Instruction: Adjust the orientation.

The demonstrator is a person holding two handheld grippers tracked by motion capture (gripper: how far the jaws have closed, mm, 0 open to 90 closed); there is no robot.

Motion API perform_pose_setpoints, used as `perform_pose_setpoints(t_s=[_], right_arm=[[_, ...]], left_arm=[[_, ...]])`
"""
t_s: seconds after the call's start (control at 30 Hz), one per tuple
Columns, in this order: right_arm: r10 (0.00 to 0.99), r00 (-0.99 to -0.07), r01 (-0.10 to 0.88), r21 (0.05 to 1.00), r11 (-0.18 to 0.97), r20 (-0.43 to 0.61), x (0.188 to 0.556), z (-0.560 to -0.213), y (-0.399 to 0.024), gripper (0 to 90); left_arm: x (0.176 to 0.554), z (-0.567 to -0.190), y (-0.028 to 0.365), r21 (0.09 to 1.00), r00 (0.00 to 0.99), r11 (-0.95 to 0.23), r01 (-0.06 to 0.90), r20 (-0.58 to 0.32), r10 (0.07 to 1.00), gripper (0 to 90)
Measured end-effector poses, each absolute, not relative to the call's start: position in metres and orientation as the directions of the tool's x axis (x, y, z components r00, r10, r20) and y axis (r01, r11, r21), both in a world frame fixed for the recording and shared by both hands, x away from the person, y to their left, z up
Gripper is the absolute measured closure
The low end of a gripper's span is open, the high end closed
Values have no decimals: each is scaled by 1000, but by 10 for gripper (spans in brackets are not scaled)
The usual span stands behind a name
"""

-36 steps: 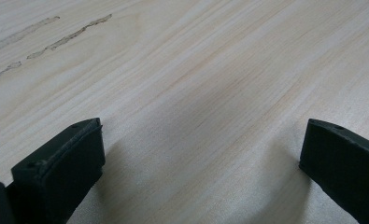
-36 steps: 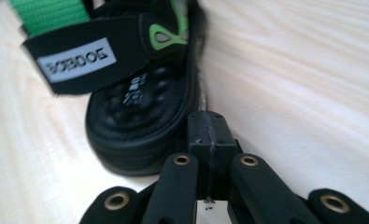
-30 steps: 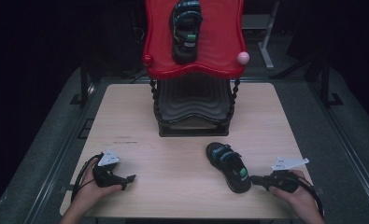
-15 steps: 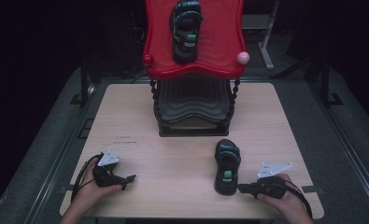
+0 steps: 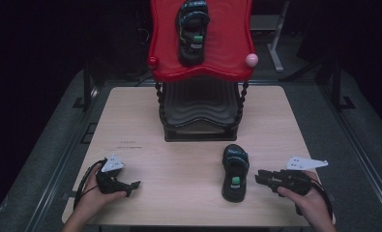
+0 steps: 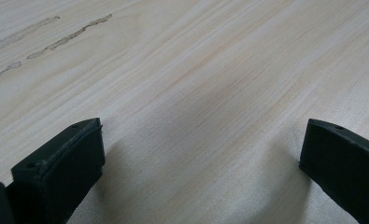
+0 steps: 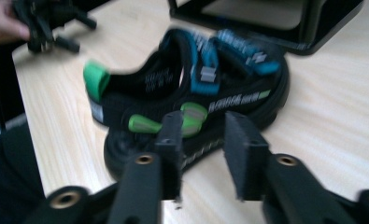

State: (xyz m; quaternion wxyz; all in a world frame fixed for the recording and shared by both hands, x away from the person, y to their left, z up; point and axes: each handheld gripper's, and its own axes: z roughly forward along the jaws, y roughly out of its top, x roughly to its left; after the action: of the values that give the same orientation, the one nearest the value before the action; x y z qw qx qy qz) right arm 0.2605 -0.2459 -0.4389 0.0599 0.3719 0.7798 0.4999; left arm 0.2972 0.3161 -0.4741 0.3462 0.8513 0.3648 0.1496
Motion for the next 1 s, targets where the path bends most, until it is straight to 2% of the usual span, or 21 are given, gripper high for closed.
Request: perform_pose_setpoints(t_s=[0.2,0.33,0.77,1.0], right_arm=[[639,-713,486,860,154,289,271,-425,-242,529],[625,-727,459,878,134,285,279,-420,-232,506],[581,-756,474,864,166,303,306,-438,-200,481],[570,-757,493,851,179,319,308,-447,-197,519]], left_arm=[[297,-474,316,698,689,-494,518,2,725,0],[297,-474,316,698,689,-495,518,2,725,0],[297,-474,316,698,689,-494,518,2,725,0],[297,-474,316,698,689,-494,518,2,725,0]])
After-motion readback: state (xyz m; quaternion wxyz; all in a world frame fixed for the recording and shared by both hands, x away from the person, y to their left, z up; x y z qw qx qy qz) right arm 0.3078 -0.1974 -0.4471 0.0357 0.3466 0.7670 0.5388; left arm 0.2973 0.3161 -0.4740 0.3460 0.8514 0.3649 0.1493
